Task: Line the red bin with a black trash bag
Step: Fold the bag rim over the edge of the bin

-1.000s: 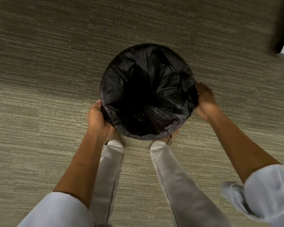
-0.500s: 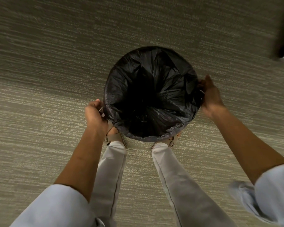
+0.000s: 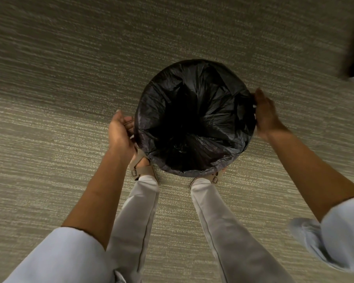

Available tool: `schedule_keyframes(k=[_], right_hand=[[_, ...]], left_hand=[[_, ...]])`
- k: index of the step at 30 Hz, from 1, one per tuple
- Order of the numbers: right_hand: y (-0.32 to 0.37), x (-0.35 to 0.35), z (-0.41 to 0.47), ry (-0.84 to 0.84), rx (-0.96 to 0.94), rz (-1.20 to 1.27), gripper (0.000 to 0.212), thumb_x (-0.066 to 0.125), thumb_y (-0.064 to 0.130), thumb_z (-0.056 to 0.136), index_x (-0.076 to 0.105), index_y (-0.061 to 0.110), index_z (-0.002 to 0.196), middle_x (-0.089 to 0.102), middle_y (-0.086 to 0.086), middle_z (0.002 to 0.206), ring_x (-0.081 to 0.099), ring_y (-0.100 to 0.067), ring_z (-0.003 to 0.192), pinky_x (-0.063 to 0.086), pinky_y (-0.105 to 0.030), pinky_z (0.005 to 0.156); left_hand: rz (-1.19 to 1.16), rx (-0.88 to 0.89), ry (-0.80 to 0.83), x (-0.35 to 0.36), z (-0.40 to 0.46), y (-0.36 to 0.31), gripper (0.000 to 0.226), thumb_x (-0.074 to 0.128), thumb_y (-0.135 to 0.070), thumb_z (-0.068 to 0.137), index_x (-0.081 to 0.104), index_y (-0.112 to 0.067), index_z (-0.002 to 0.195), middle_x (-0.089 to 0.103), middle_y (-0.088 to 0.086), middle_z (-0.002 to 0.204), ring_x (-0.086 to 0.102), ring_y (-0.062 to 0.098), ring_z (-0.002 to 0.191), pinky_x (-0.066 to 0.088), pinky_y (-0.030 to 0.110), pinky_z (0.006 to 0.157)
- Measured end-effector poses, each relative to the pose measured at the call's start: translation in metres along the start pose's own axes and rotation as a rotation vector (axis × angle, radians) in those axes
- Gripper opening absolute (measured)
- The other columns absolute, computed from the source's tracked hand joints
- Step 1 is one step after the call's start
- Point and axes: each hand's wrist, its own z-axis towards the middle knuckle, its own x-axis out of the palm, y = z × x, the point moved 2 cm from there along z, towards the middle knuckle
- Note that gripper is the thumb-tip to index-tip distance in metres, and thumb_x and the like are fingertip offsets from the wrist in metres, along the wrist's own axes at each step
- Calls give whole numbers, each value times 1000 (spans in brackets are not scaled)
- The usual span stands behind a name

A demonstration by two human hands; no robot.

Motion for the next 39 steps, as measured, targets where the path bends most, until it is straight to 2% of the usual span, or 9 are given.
schedule_keyframes(k=[3, 6, 9, 13, 17, 23, 28, 32, 39], right_hand=[[20, -16, -20, -303, -266, -135, 21, 45, 29, 104, 62, 18, 101, 66, -4, 105, 64, -24, 97, 52, -40, 83], [44, -14, -56, -352, -548, -119, 17, 49, 17, 93, 65, 13, 99, 69, 0, 84, 69, -17, 76, 56, -34, 64], [37, 51, -65, 156, -164, -258, 18, 50, 13, 94, 68, 14, 96, 73, 7, 66, 68, -1, 56, 51, -20, 49], [11, 131, -20, 742, 192, -670, 30, 57, 20, 99, 60, 16, 129, 67, -2, 121, 67, -19, 109, 57, -34, 86], [15, 137, 17, 392, -98, -801, 51, 55, 13, 99, 44, 7, 148, 48, -16, 152, 45, -32, 139, 36, -32, 110], [-32, 120, -39, 567, 120, -696, 44, 64, 11, 89, 59, 19, 132, 65, -14, 133, 62, -28, 121, 56, -37, 91], [-14, 91, -39, 400, 89, -615, 54, 60, 15, 97, 43, 13, 147, 53, -12, 146, 52, -29, 134, 43, -40, 112], [2, 54, -114, 433, -65, -366, 19, 61, 15, 95, 67, 30, 106, 79, 3, 103, 75, -9, 94, 61, -24, 74], [-4, -49, -143, -296, -215, -122, 17, 63, 15, 93, 68, 31, 90, 75, 7, 83, 72, -4, 75, 57, -24, 63]], left_hand=[[119, 125, -68, -1, -6, -3, 32, 47, -45, 95, 54, -19, 79, 55, -5, 69, 52, 9, 57, 45, 26, 56], [277, 282, -19, -1, -11, 0, 28, 60, -39, 92, 54, -11, 97, 60, 2, 88, 61, 17, 80, 52, 36, 74], [436, 311, 42, -3, -14, 14, 44, 75, -31, 83, 53, -9, 114, 66, 4, 105, 67, 23, 99, 57, 39, 87], [576, 361, 75, -14, -3, 30, 41, 75, -16, 82, 53, -9, 116, 71, 3, 97, 71, 17, 91, 58, 29, 76], [504, 331, 167, -24, 6, 28, 27, 70, -7, 86, 54, -19, 106, 71, 3, 96, 71, 15, 86, 59, 28, 77], [437, 307, 153, -25, -5, 23, 37, 64, 2, 89, 49, -1, 122, 69, 11, 104, 68, 21, 95, 57, 26, 76], [424, 319, 152, -21, -3, 19, 36, 64, 3, 89, 48, -6, 120, 66, -3, 92, 65, 3, 82, 54, 11, 68], [395, 273, 105, -23, -9, 14, 53, 70, 4, 83, 45, -4, 129, 63, 3, 103, 63, 12, 93, 53, 11, 65], [746, 505, -121, -7, -24, 4, 89, 86, -53, 60, 43, -10, 126, 58, 7, 116, 59, 24, 103, 50, 34, 87]])
